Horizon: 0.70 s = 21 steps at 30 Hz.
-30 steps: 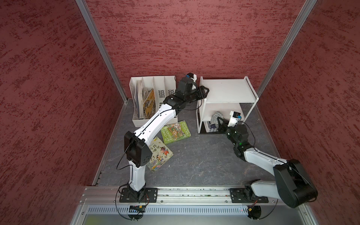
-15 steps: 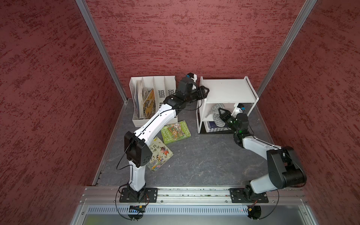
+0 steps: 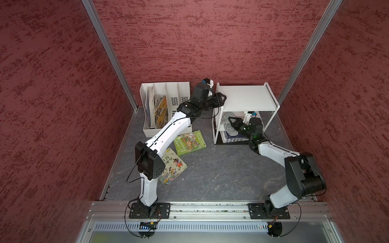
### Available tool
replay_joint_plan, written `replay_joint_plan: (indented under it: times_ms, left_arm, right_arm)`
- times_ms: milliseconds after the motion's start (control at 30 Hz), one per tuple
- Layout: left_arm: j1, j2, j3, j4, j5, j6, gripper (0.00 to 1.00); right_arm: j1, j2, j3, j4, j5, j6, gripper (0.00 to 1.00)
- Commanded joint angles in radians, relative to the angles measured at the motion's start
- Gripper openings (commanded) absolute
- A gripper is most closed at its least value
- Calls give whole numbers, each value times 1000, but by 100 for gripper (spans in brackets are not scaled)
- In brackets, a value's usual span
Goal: Wipe the bookshelf clean with a cloth
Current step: Wipe the dust from the shelf.
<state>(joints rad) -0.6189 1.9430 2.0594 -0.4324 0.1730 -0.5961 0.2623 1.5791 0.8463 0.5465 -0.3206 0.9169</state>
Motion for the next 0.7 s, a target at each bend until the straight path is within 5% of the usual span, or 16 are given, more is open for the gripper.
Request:
replay_joint_plan:
  times_ms: [0,667]
  left_arm:
    - [-16,32,15,-22,-4,29,56]
    - [-15,35,13,-38,-11,41,56]
  right_arm:
    - [34,0,-58,-80,-16,5,0]
    - [63,253,174,-78,9,6,0]
